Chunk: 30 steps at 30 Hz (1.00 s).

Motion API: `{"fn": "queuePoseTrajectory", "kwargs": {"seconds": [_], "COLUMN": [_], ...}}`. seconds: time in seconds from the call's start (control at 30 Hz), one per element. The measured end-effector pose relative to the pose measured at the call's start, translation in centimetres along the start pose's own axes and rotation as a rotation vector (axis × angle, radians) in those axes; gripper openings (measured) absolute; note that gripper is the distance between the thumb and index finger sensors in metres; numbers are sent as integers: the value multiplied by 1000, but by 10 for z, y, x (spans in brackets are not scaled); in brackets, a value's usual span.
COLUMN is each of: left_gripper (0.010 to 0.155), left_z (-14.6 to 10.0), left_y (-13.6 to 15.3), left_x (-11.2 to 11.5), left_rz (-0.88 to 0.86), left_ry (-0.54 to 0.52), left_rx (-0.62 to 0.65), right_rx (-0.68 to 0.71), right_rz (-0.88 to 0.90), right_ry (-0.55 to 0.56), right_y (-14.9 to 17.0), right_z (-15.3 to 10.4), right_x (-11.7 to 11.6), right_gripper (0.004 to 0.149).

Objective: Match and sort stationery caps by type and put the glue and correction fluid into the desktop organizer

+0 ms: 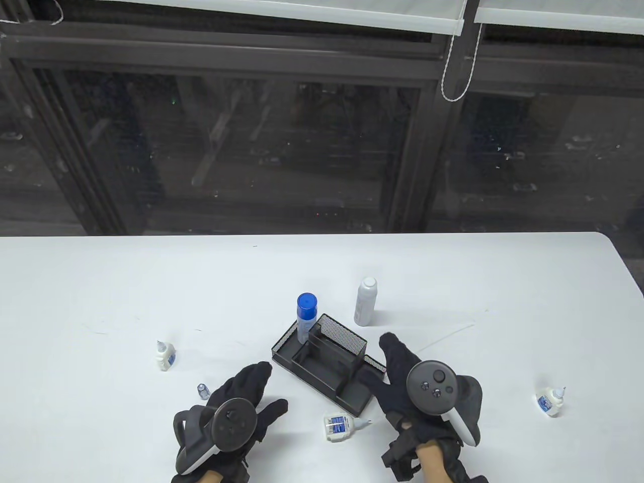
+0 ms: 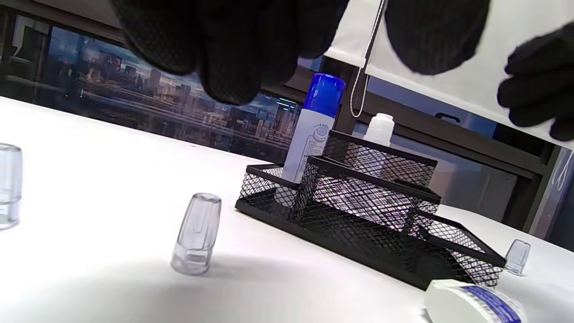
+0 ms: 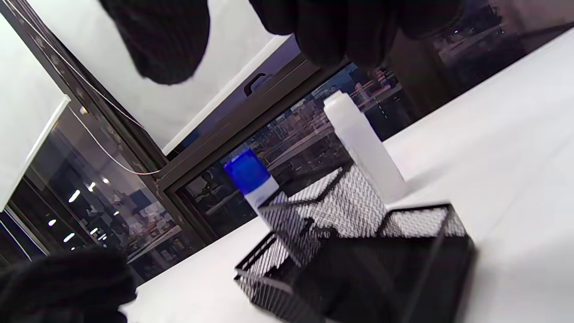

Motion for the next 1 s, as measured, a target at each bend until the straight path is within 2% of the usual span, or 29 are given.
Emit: {"fn": "queuePoseTrajectory", "kwargs": {"seconds": [0.1,0.33,0.47,0.6,0.73,1.0], "left_gripper": [75,75,73,74,75,74], "left_z": [-1,-3,-3,-3,-3,-4], "left_y": [4,6,8,8,8,5], "left_x": [1,1,2,1,1,4], "left_rz": [-15,-23,-32,-31,-29,-10], "left_ry": [9,2,6,9,9,25], "left_rx": [-10,-15,-26,-25,-20,-12], "right_rx": [-20,-60,-68,-110,-133,-135], "right_rz": [-44,-137,-182,-190,-184,-258], "right_ry": [-32,-28,-55,-75,-117,-128], "right_y": [-9,-19,-13,13,30,42], "right_z": [24,81,116,141,153,161], "right_x": [9,21,17,2,-14,-37], "right_gripper": [81,80,78,76,76,69]}}
Point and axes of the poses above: the tracker on the back of each hand, its own y axis roughly to the little-finger side, its own z axis roughly from the wrist to the fingertips, x = y × z, the point moved 3 cm from there along z, roughly from the wrist to the fingertips, and after that the axes turned 9 degrees about z, right-handed, at the moved point
